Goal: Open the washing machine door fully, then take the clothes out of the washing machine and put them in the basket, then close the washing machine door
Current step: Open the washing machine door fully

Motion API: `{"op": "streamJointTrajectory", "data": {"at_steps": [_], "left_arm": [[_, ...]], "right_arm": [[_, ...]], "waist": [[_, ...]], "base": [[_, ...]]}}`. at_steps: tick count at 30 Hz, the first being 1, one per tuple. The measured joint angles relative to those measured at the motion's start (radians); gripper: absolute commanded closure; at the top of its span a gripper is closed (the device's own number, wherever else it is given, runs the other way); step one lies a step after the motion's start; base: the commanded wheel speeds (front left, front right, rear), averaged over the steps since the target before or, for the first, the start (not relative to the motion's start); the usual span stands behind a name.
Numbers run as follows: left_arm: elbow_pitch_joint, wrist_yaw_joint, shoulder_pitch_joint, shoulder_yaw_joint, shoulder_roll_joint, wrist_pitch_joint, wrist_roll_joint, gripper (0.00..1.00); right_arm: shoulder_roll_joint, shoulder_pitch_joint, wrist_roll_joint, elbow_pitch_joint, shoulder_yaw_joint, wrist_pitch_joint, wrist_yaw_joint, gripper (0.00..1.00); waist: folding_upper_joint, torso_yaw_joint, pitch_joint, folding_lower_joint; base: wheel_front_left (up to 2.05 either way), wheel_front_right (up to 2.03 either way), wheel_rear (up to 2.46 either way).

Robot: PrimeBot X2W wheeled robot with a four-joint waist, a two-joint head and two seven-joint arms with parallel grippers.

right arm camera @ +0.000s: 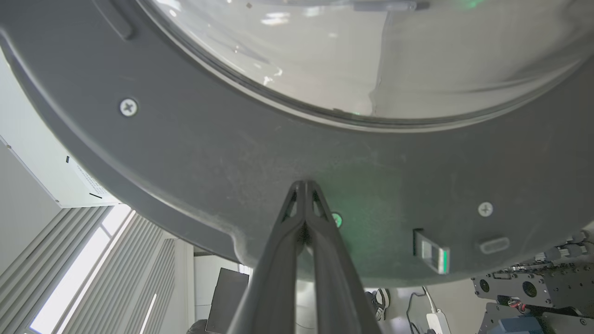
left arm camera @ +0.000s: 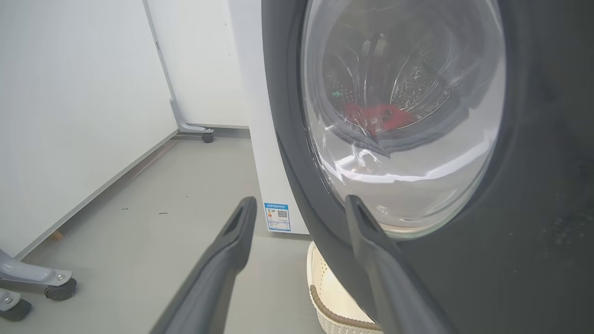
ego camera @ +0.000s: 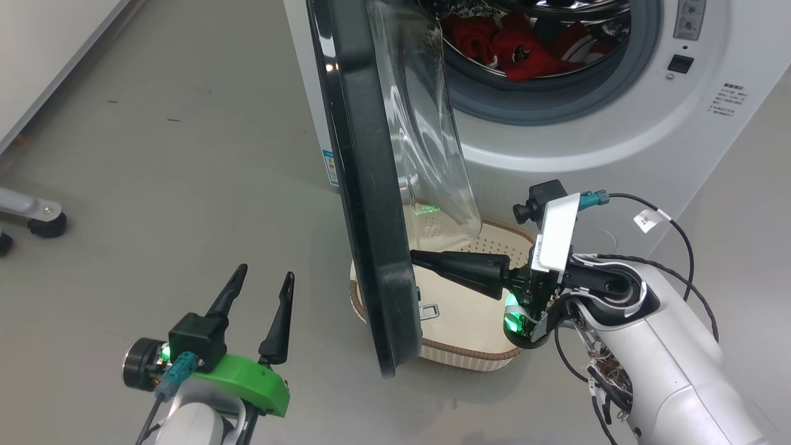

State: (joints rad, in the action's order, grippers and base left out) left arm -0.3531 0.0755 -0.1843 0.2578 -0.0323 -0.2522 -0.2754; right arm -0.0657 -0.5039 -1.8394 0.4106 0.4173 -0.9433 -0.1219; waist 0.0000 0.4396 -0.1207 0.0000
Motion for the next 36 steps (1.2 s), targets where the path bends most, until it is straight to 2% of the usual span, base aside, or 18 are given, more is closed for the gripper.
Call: {"op": "streamJointTrajectory", "data": {"at_steps": [9,22,23,24,25,26,31,36], "left_arm": [[0.007,-0.009,0.005,-0.021,-0.001,0.000,-0.005,0.00],[0.011,-0.010,0.013,-0.024,-0.001,0.000,-0.005,0.00],[0.011,-0.010,0.013,-0.024,-0.001,0.000,-0.005,0.00],[0.010,-0.010,0.013,-0.024,-0.001,0.000,-0.005,0.00],[0.009,-0.010,0.013,-0.024,-0.001,0.000,-0.005,0.00],[0.008,-0.010,0.013,-0.025,-0.001,0.000,-0.005,0.00],[0.005,-0.010,0.016,-0.024,-0.001,0.000,-0.005,0.00],[0.004,-0.010,0.016,-0.024,-0.001,0.000,-0.005,0.00]], "right_arm": [[0.003,0.014,-0.019,-0.014,-0.020,0.058,0.000,1.00],[-0.003,0.121,-0.022,-0.096,-0.211,0.212,0.000,1.00],[-0.008,0.134,-0.015,-0.103,-0.225,0.225,0.000,0.83],[-0.015,0.147,-0.007,-0.112,-0.239,0.239,0.000,0.52],[-0.021,0.160,0.006,-0.120,-0.252,0.255,0.000,0.03],[-0.028,0.171,0.020,-0.125,-0.259,0.269,0.000,0.00],[-0.044,0.237,0.109,-0.168,-0.305,0.366,0.000,0.00],[-0.066,0.298,0.251,-0.209,-0.310,0.468,0.000,0.00]], "waist": [[0.0000,-0.020,0.001,0.0000],[0.0000,-0.065,-0.002,0.0000],[0.0000,-0.067,-0.002,0.0000],[0.0000,-0.069,-0.002,0.0000],[0.0000,-0.070,-0.001,0.0000],[0.0000,-0.072,0.001,0.0000],[0.0000,-0.080,0.008,0.0000],[0.0000,-0.085,0.012,0.0000]], "base": [[0.00,0.00,0.00],[0.00,0.00,0.00],[0.00,0.00,0.00],[0.00,0.00,0.00],[0.00,0.00,0.00],[0.00,0.00,0.00],[0.00,0.00,0.00],[0.00,0.00,0.00]]}}
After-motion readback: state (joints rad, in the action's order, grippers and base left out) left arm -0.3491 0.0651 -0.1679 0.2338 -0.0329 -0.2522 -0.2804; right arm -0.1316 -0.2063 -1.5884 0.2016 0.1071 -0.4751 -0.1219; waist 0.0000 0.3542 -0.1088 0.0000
